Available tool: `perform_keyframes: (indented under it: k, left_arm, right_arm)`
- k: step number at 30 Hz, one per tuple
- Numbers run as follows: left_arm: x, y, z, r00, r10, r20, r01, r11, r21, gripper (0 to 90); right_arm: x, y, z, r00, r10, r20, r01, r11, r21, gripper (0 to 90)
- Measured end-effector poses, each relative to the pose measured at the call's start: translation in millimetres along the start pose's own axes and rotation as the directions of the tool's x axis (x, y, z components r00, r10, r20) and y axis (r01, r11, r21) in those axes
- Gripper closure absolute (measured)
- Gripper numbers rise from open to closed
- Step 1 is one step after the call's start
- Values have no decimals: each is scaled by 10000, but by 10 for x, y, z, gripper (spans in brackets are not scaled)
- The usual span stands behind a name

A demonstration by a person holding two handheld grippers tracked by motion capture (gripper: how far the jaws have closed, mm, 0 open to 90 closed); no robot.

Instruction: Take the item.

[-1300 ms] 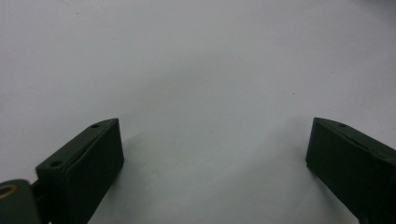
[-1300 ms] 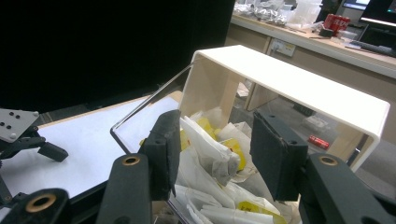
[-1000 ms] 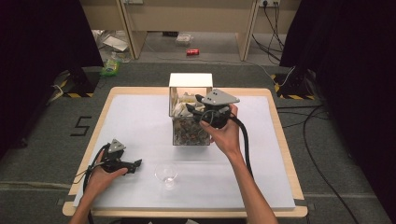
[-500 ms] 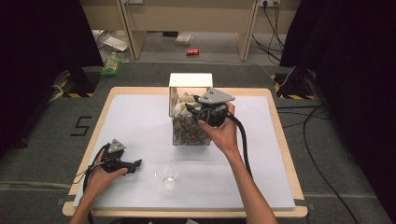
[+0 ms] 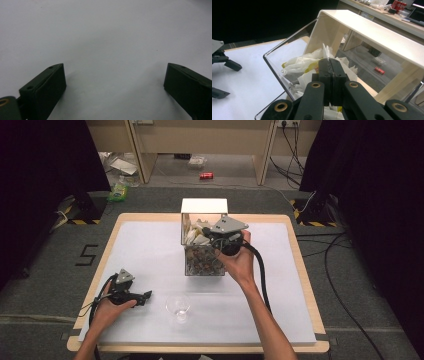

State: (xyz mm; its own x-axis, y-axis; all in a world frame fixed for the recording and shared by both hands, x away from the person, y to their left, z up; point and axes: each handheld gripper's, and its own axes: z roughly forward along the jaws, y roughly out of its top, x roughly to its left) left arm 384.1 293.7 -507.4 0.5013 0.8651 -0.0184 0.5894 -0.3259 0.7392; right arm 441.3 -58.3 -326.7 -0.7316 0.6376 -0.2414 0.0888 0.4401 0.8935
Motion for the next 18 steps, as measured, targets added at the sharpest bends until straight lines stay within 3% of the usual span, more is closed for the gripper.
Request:
perform_keyframes:
  k: [6,18]
  left_arm:
    - [0,0,0,10000,1,2,-1,10000,3,32]
    - [0,0,0,10000,1,3,-1,10000,4,32]
  right_arm:
    - [3,106,-58,9997,-256,55,257,9993,-260,900]
    - [-4,334,-265,9994,-298,168,314,9938,-1063,900]
